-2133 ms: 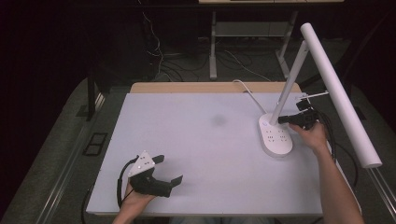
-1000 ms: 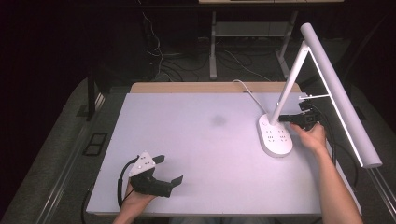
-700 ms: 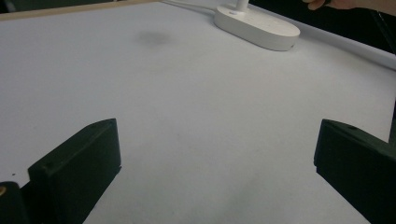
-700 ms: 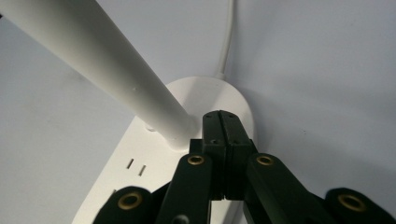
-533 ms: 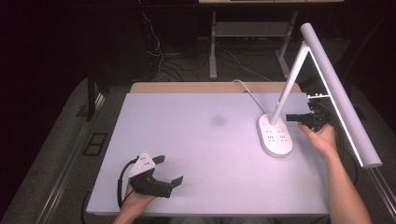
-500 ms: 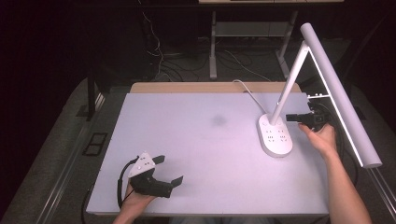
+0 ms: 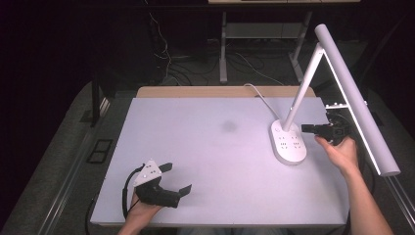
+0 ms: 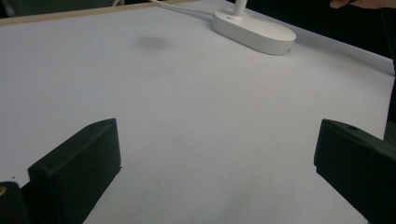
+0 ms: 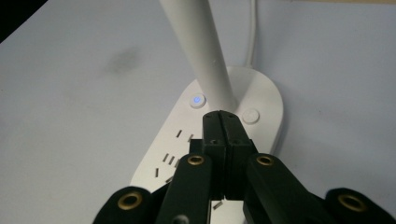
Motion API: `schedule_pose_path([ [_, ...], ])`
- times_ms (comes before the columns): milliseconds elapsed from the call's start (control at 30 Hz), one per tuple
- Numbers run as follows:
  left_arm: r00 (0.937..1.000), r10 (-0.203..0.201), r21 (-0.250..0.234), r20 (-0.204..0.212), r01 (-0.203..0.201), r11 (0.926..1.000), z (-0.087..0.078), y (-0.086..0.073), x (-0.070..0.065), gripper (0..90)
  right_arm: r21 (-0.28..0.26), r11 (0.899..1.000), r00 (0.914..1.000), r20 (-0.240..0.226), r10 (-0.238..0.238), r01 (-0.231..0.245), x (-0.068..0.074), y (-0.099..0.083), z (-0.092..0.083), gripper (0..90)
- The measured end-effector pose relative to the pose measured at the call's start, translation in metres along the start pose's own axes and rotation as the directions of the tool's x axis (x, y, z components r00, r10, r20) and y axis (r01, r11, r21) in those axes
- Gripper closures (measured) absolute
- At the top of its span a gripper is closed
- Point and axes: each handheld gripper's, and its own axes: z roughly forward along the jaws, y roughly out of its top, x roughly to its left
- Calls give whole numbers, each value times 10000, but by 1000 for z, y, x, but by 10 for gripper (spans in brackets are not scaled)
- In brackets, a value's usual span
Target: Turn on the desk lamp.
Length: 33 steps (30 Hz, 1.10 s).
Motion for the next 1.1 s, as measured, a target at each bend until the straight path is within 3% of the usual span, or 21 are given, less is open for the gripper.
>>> schedule_pose_path([
  [67, 10000, -7, -12, -5, 7, 10000, 0, 0, 0, 0, -30, 10000, 10000, -49, 14, -15, 4, -3, -3, 887],
  [233, 10000, -14, -51, 0, 14, 10000, 0, 0, -1, 0, -414, 9989, 9995, -264, 186, -197, 18, -13, -14, 692],
  [333, 10000, -13, -57, -4, 13, 10000, 0, 0, -1, 0, -640, 9976, 9995, -202, 249, -262, 24, -16, -18, 625],
  [600, 10000, 9, -86, -2, -9, 10000, 0, 1, -1, 0, -974, 9942, 9989, -199, 432, -449, 42, -30, -27, 305],
  [700, 10000, -15, -90, -3, 15, 10000, 0, 1, -1, 0, -1062, 9934, 9983, -437, 392, -437, 48, -35, -29, 117],
  [767, 10000, -25, -96, -7, 24, 10000, 0, 1, -1, 0, -1178, 9922, 9984, -448, 346, -397, 53, -38, -31, 100],
  [833, 10000, -27, -95, -1, 26, 10000, 0, 1, -1, 0, -1159, 9930, 9986, -503, 179, -236, 60, -42, -33, 0],
  [900, 10000, 5, -79, 1, -5, 10000, 0, 1, -1, 0, -1201, 9927, 9991, -428, 44, -96, 66, -46, -34, 2],
  [1100, 10000, -2, -60, 14, 2, 10000, 0, 1, -1, 0, -1445, 9894, 9950, -953, -308, 167, 80, -60, -32, 2],
])
